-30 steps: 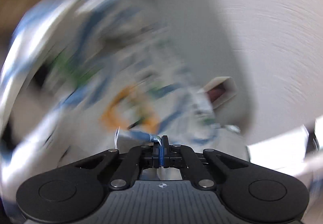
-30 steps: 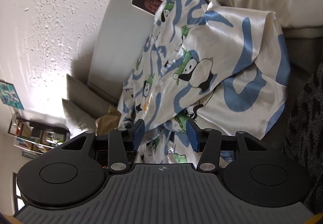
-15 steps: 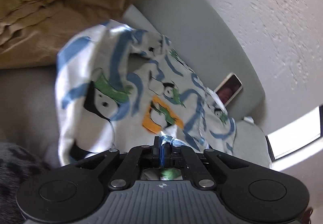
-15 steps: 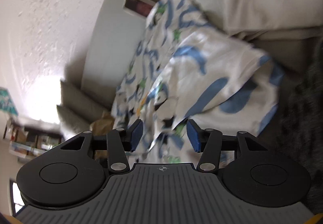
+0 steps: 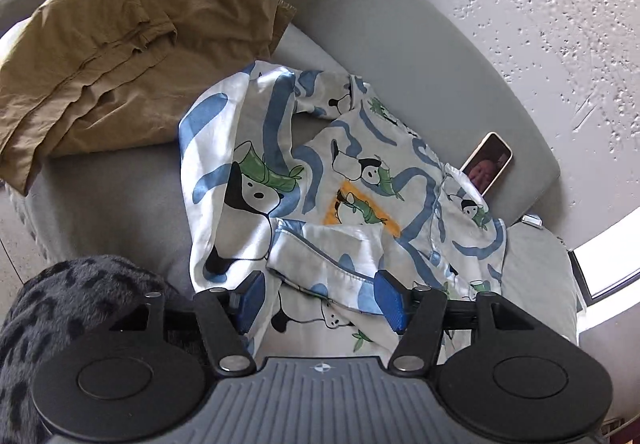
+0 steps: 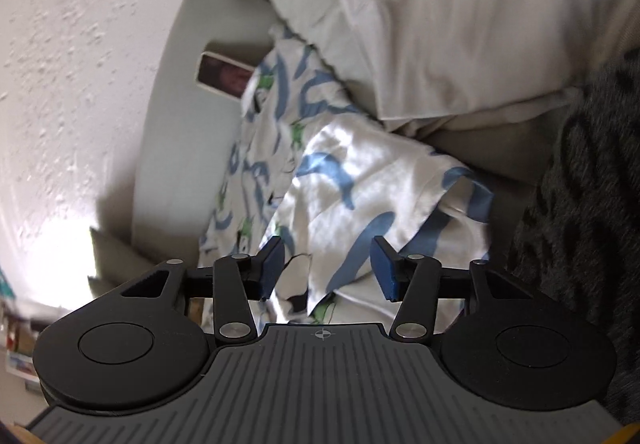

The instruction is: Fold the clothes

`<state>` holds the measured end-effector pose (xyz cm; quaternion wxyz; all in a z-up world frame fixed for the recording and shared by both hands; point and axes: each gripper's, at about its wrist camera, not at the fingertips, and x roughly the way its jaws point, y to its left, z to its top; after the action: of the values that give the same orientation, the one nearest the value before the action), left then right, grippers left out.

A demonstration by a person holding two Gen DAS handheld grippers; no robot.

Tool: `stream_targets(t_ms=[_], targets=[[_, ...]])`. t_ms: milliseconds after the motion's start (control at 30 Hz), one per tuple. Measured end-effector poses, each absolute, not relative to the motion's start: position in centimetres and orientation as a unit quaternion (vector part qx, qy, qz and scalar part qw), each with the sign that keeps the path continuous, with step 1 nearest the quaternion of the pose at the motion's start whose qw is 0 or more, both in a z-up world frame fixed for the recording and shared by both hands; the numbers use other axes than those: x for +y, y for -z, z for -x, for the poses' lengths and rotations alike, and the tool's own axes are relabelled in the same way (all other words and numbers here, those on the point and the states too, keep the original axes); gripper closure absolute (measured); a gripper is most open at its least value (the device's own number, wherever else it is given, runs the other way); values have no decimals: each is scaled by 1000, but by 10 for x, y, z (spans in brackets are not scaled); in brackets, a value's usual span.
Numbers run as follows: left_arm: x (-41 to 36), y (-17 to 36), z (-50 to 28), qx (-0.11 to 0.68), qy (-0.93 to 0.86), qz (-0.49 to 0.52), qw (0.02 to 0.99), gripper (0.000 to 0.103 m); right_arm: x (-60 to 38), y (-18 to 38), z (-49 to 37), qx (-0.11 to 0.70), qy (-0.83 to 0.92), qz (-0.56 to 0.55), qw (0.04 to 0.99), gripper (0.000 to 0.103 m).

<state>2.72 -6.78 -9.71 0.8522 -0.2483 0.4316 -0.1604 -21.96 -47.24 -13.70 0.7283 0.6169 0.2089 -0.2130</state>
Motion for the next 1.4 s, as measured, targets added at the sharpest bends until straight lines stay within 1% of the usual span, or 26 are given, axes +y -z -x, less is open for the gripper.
stream_targets(t_ms=[67,100,200,300,333,367,400,433,500,600,700,733,800,833,900,933,967,1000,1033,1100,1167,1300,1400], targets=[[-71,95,-24,429,169,254,850,45,-471,142,220,218,234,-621,716,53],[-75,96,-25,429,173,258,848,45,-471,144,219,227,248,-617,711,55],[-79,100,-29,431,179,267,843,46,-473,152,215,248,290,-600,703,55],[-76,100,-29,430,175,270,843,46,-477,157,209,231,303,-590,712,56],[-74,99,-29,428,173,272,845,46,-478,157,207,226,305,-582,719,59],[-72,98,-30,425,171,272,846,46,-479,156,203,227,309,-570,727,67],[-69,96,-30,422,169,272,848,46,-481,156,200,234,312,-557,733,98],[-66,94,-31,417,166,270,852,46,-482,155,200,236,315,-548,738,102],[-62,90,-32,407,160,261,860,46,-485,147,206,227,328,-531,748,102],[-66,86,-38,411,165,226,868,46,-493,130,217,205,365,-496,761,103],[-87,86,-40,428,201,169,865,44,-506,125,221,196,371,-499,758,101],[-97,86,-37,432,219,150,862,44,-510,127,219,203,357,-507,758,90],[-117,86,-30,430,253,128,857,44,-512,128,215,218,342,-514,756,84],[-126,86,-27,427,264,124,856,44,-511,126,216,217,339,-516,756,76],[-140,91,-28,429,277,131,850,47,-508,123,218,213,334,-526,753,61],[-145,94,-32,435,279,137,845,52,-506,121,219,218,331,-527,752,60],[-148,96,-35,439,281,139,842,64,-503,118,219,228,330,-526,750,60],[-152,95,-38,441,284,135,841,68,-500,115,220,239,326,-523,751,60],[-156,91,-38,436,288,116,845,69,-496,111,222,251,318,-517,754,60],[-164,81,-33,428,297,48,852,66,-487,104,225,275,298,-505,762,60],[-170,75,-29,454,299,-13,840,61,-472,97,227,302,262,-487,776,60],[-148,79,-21,521,331,3,787,60,-444,88,230,336,172,-466,800,60],[-131,87,-5,545,332,-17,770,60,-427,80,232,345,160,-431,818,59]])
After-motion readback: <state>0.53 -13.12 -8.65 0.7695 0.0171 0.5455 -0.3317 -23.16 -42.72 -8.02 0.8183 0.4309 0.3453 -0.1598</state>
